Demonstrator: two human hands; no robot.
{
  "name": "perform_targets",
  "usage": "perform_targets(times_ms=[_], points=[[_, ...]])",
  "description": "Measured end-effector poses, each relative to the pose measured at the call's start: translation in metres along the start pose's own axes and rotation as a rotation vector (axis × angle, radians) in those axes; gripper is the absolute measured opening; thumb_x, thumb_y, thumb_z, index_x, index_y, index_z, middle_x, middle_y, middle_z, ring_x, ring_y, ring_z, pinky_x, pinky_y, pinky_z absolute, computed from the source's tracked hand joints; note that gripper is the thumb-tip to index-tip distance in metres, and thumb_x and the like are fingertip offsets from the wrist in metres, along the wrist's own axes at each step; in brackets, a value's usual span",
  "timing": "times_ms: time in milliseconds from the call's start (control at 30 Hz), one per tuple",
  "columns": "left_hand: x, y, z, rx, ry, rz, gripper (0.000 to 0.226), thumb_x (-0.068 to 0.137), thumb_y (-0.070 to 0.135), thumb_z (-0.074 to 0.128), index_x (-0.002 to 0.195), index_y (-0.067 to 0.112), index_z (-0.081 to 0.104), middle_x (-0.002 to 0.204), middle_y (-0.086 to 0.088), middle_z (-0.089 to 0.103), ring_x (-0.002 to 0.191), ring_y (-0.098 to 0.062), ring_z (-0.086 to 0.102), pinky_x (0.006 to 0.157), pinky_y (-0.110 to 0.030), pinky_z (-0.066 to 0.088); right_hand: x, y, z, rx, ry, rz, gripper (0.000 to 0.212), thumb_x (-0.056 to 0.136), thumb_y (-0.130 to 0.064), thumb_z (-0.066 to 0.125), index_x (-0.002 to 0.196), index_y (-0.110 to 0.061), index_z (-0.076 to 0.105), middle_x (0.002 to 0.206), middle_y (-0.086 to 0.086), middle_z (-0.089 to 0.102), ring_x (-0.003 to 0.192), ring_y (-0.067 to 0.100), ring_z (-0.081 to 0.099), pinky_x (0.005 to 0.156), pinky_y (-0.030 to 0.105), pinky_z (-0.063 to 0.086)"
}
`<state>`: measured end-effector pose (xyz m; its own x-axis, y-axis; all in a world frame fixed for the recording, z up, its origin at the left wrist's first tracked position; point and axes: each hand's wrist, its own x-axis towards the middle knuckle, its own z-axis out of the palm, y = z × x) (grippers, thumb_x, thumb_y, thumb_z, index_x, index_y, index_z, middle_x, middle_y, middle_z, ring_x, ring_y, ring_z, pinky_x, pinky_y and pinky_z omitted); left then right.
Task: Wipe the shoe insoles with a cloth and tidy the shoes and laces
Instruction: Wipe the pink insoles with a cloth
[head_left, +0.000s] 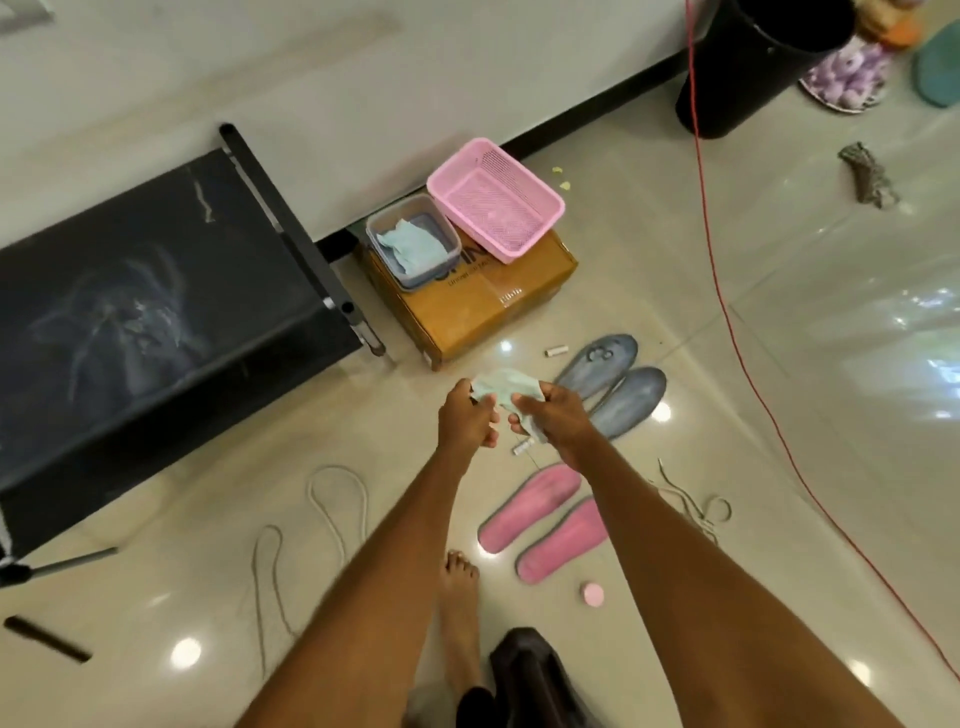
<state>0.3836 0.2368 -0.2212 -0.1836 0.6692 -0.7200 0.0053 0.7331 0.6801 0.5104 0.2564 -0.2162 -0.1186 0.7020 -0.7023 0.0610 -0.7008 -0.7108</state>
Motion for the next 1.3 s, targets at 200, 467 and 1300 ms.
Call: perform_targets(times_ms=[200, 467, 1300], points=[[0.019, -0.044, 0.013, 0.056, -0.078, -0.092, 0.024, 0.098, 0.014, 0.036, 0.118, 0.008, 0.048, 0.077, -0.008, 0.058, 0.052, -0.017, 0.049, 0.049, -0.025, 0.043, 0.004, 0.053, -0.008, -0.069, 0.234, 0.011, 0.015, 0.089, -0.002, 0.057, 0.101, 0.002, 0.062, 0.059, 0.009, 0.053, 0.036, 0.006, 0.050, 0.037, 0.014, 0.039], [0.063, -0.060, 0.013, 0.072, -0.111, -0.078, 0.034, 0.099, 0.017, 0.033, 0.128, 0.004, 0.046, 0.117, -0.020, 0.063, 0.064, -0.022, 0.058, 0.060, -0.028, 0.046, 0.059, 0.079, 0.007, -0.223, 0.172, -0.105, 0.013, 0.084, -0.008, 0.065, 0.072, -0.014, 0.063, 0.064, 0.001, 0.054, 0.056, 0.011, 0.048, 0.050, 0.020, 0.040], [0.086, -0.152, 0.113, 0.930, -0.221, 0.013, 0.051, 0.093, 0.024, 0.053, 0.134, 0.000, 0.036, 0.133, -0.021, 0.051, 0.120, -0.034, 0.053, 0.093, -0.036, 0.045, 0.110, 0.194, -0.085, -0.199, 0.315, 0.185, 0.009, 0.077, 0.000, 0.063, 0.080, -0.009, 0.062, 0.082, 0.012, 0.057, 0.072, 0.022, 0.055, 0.068, 0.036, 0.049]])
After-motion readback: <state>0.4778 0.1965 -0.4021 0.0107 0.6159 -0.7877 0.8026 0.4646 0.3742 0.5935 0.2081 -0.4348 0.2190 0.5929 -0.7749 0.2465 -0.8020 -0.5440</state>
